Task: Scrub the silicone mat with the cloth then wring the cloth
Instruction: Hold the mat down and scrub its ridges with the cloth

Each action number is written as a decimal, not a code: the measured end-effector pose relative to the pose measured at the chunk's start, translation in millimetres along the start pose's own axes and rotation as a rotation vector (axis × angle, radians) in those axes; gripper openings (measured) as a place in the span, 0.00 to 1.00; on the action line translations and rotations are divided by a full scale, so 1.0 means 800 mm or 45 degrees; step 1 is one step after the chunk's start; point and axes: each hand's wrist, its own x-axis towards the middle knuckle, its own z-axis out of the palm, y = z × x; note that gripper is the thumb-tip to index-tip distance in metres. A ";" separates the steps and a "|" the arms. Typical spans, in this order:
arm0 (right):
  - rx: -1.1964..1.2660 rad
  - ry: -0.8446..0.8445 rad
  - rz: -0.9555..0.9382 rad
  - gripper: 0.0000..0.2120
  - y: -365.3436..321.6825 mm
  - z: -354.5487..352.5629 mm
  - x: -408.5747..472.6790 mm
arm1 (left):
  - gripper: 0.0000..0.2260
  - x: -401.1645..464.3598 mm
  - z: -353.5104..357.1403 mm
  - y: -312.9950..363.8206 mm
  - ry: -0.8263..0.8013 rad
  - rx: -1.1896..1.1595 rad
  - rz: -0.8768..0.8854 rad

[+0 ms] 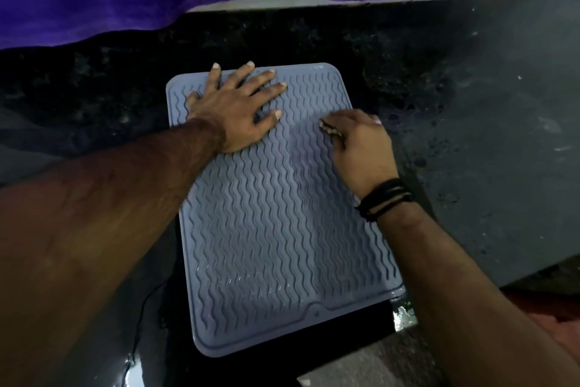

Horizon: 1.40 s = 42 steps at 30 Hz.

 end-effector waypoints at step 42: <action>0.084 0.011 -0.035 0.13 -0.006 -0.012 -0.044 | 0.37 0.001 -0.001 0.000 -0.016 0.011 0.002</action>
